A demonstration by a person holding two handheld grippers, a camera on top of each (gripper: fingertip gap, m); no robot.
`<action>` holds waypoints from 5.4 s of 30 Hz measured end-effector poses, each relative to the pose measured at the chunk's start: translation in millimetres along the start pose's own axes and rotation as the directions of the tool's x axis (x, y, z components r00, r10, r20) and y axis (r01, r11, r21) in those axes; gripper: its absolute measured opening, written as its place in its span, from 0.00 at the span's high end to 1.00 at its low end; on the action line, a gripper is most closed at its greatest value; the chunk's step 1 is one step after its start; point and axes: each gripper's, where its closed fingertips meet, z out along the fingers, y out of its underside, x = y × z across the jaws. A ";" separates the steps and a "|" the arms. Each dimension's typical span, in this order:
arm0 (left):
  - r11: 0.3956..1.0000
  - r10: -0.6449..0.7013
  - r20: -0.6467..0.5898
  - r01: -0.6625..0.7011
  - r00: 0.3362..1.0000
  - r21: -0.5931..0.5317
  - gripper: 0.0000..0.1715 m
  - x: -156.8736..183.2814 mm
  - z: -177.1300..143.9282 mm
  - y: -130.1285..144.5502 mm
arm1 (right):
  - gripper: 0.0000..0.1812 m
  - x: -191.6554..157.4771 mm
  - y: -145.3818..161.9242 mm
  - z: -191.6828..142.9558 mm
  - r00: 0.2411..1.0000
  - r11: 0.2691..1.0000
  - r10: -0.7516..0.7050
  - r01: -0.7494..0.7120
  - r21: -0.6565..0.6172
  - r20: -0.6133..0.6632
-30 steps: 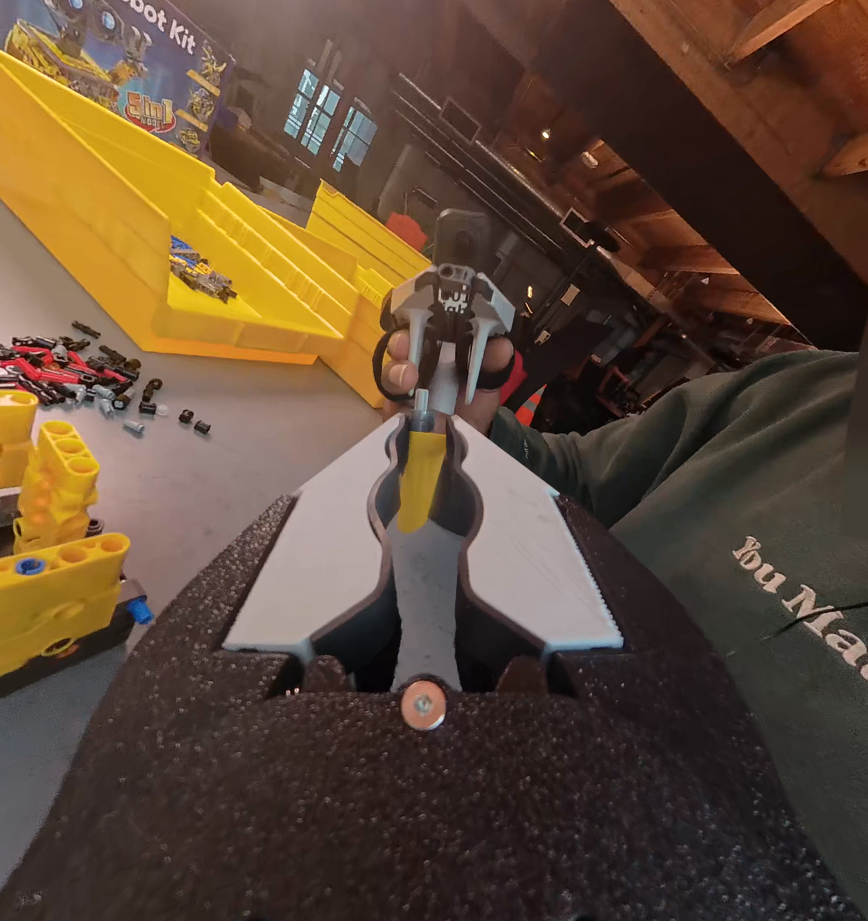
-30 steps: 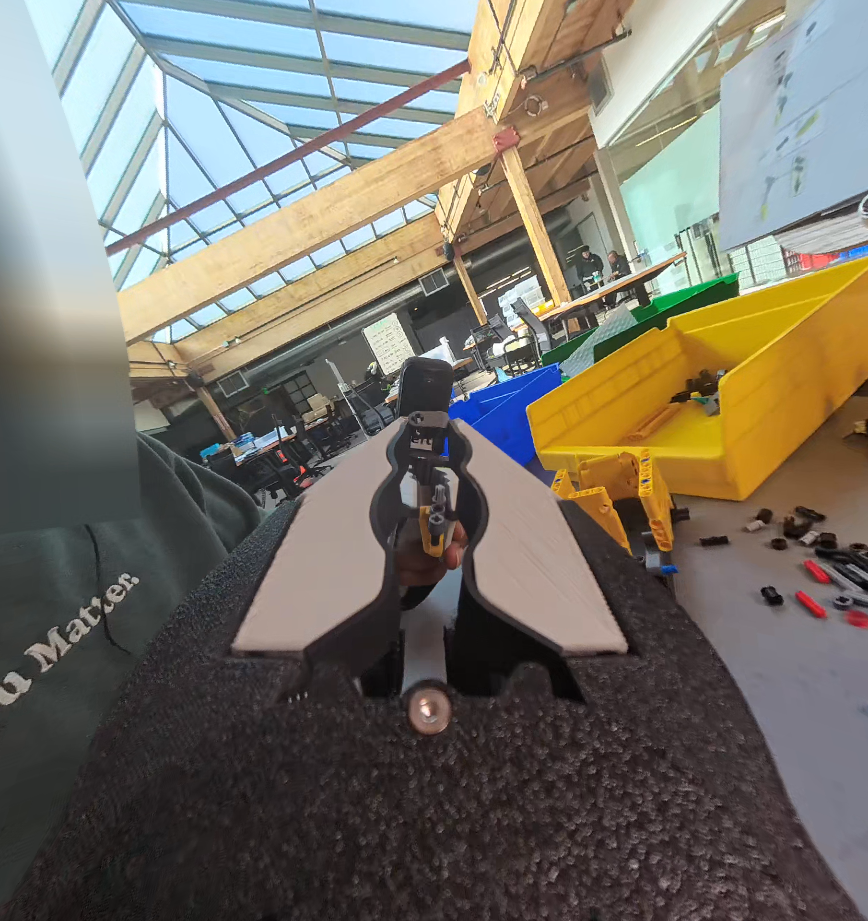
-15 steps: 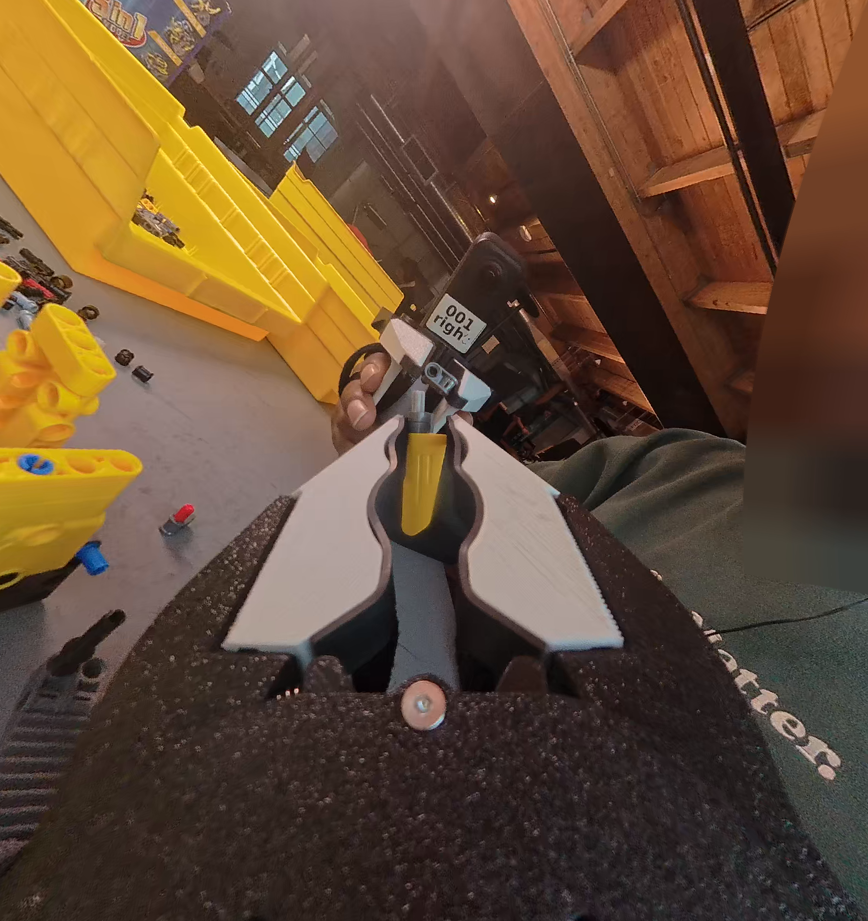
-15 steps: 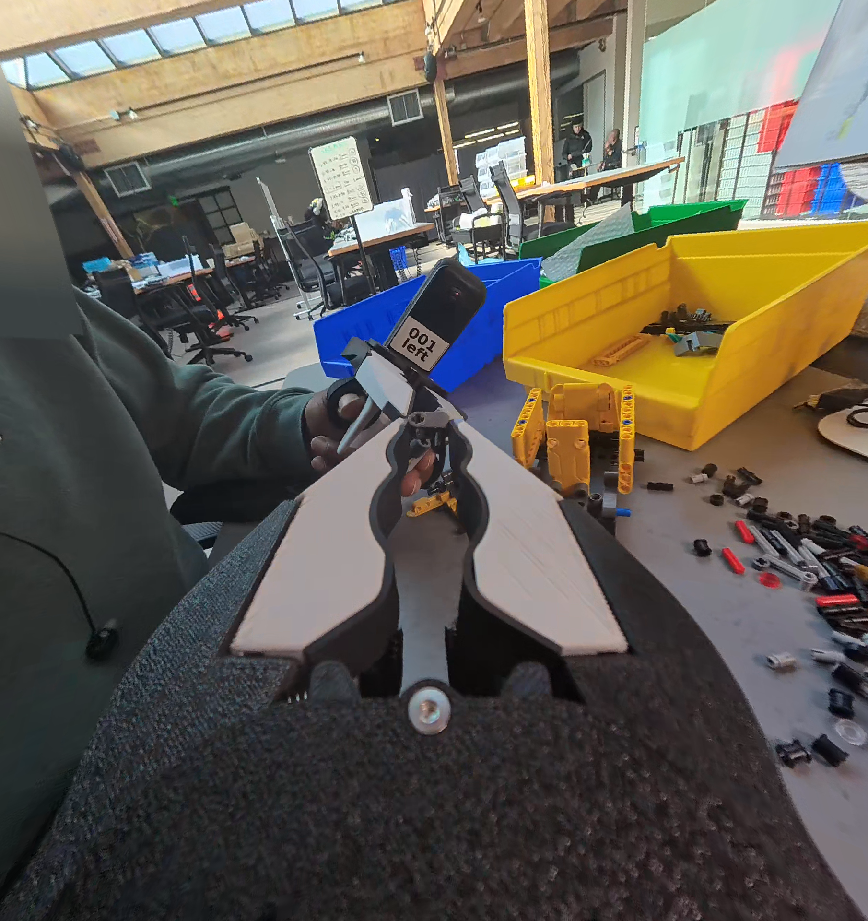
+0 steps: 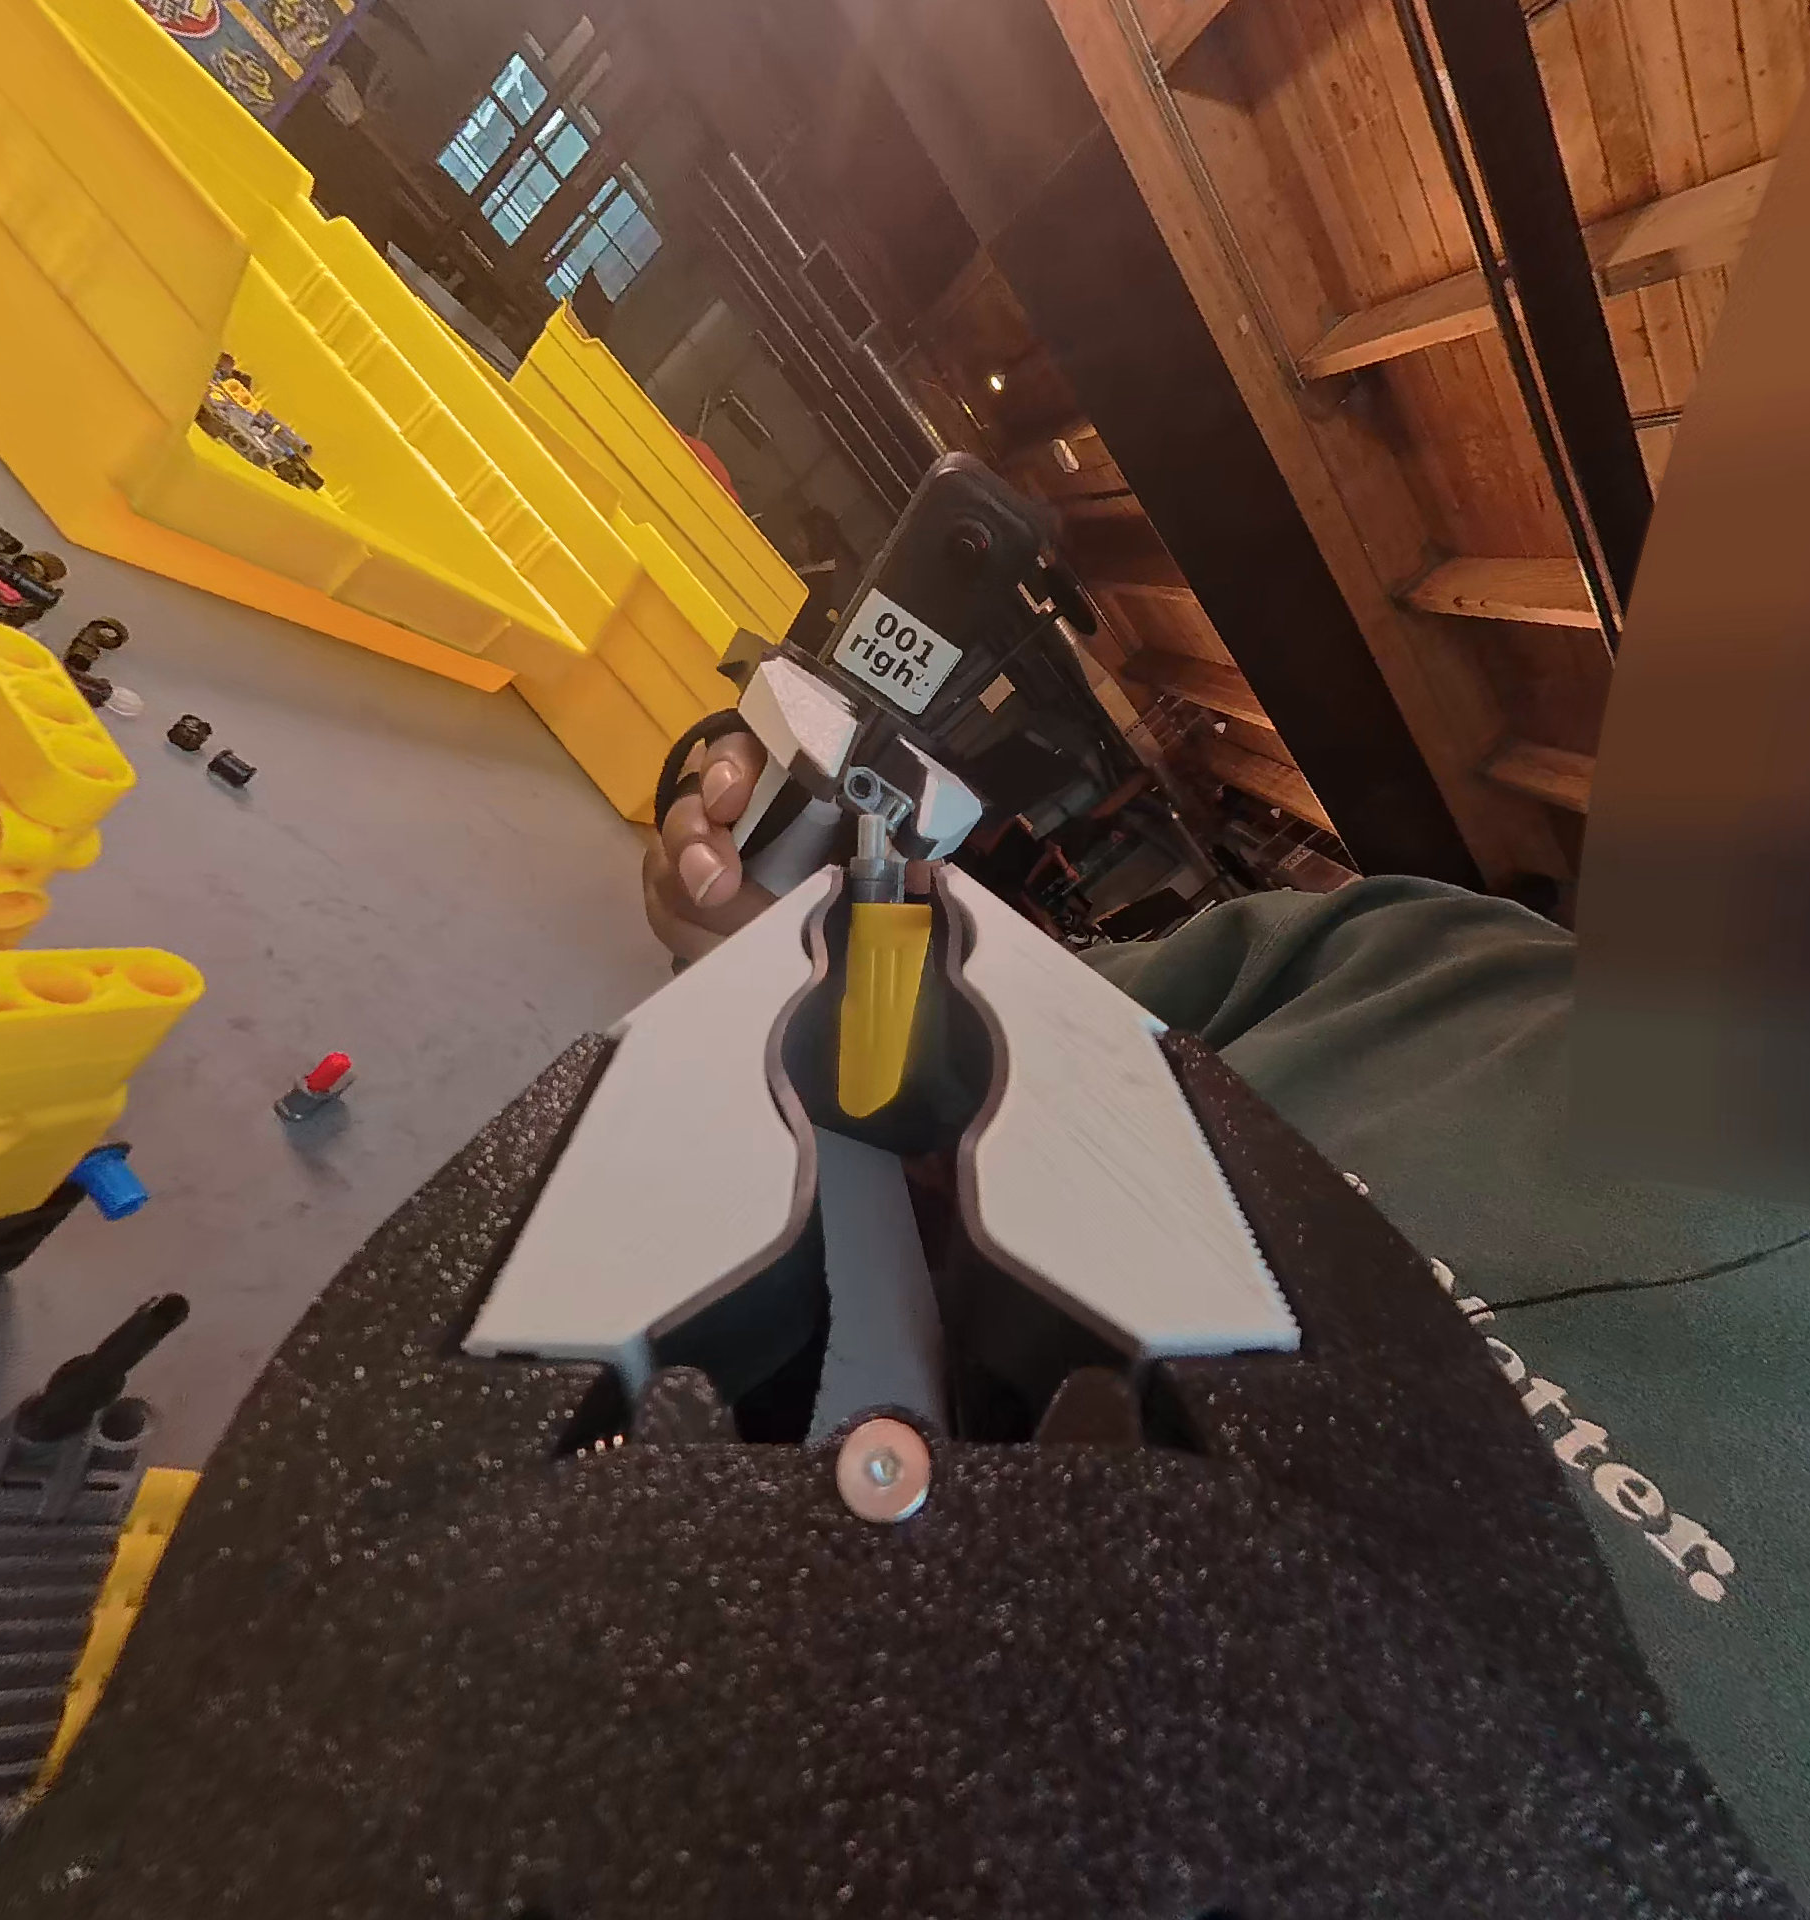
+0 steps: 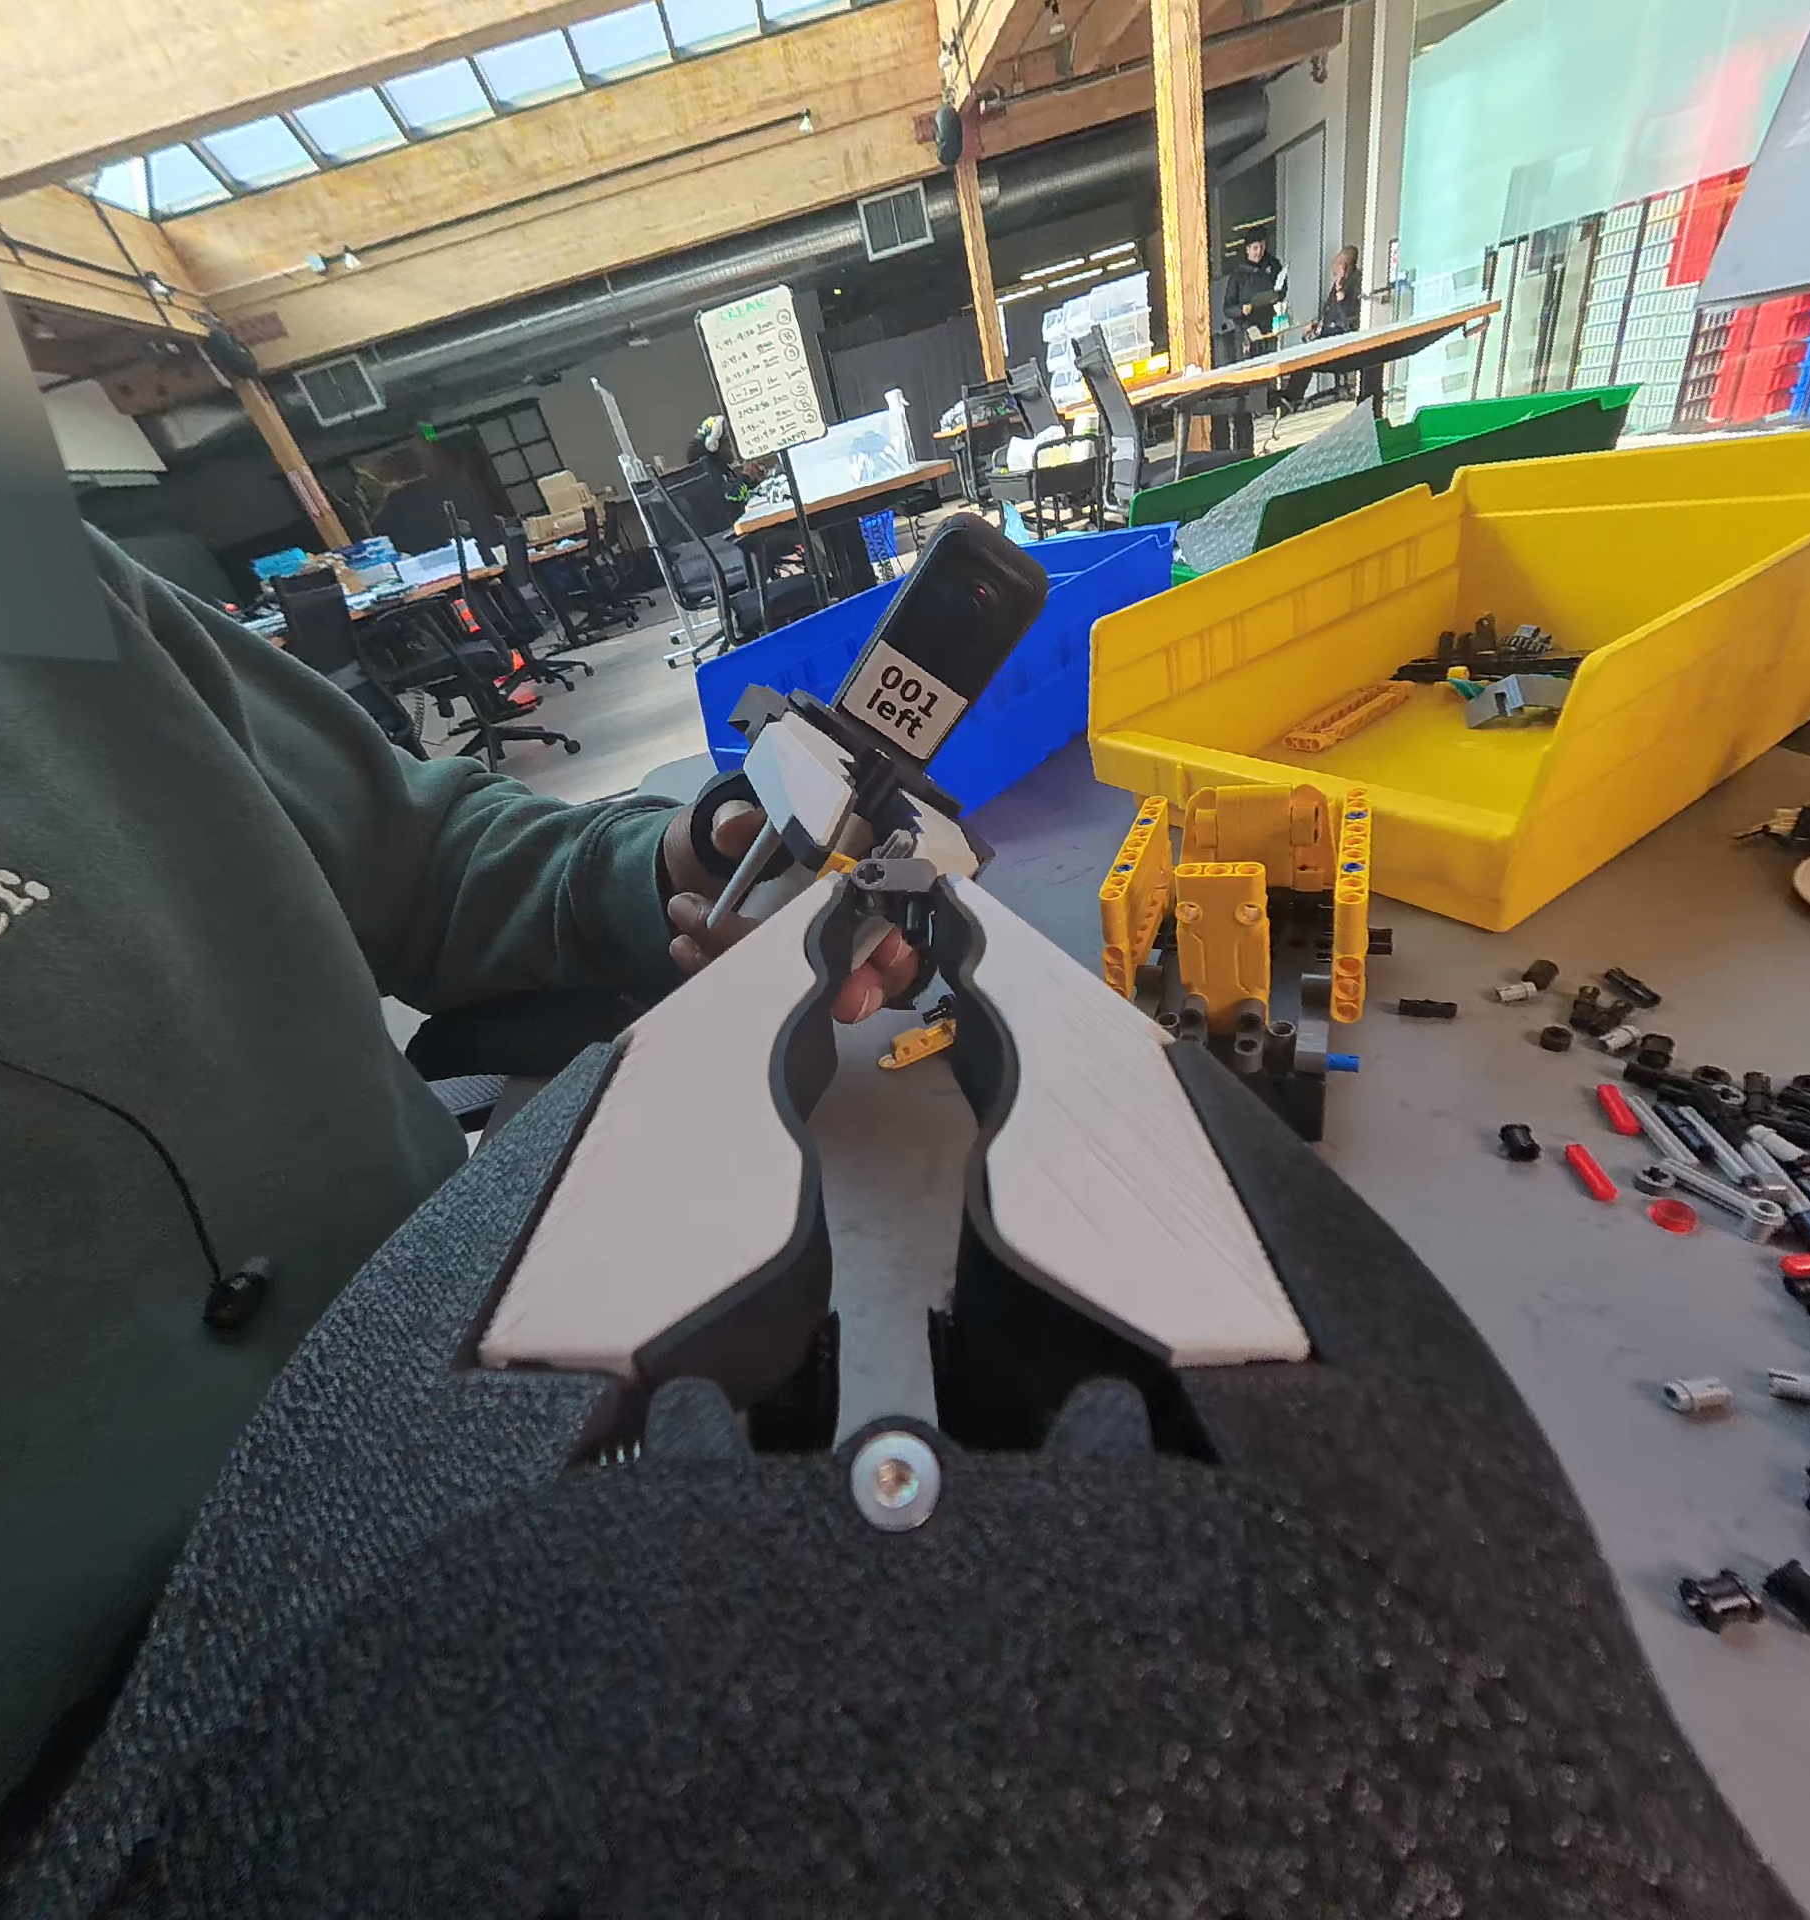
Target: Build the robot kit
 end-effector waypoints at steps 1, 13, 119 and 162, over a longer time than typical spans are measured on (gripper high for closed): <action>1.000 0.004 0.005 -0.004 1.000 0.002 0.92 0.0 -0.3 -0.5 | 0.92 0.6 0.3 -0.1 1.000 1.000 0.003 -0.003 0.000 -0.001; 0.999 0.011 0.029 -0.012 1.000 0.042 0.92 0.0 -5.4 -8.8 | 0.92 6.6 2.8 1.0 0.998 0.997 0.067 -0.067 0.024 0.006; 0.933 0.052 0.303 0.062 0.952 -0.355 0.92 -47.7 1.1 66.0 | 0.89 -3.0 93.3 -11.2 0.934 0.749 -0.350 0.326 -0.576 0.074; 0.911 0.245 0.418 -0.061 0.875 -0.407 0.91 -60.4 -15.1 50.2 | 0.88 17.3 126.1 -26.1 0.957 0.644 -0.288 0.159 -0.748 -0.044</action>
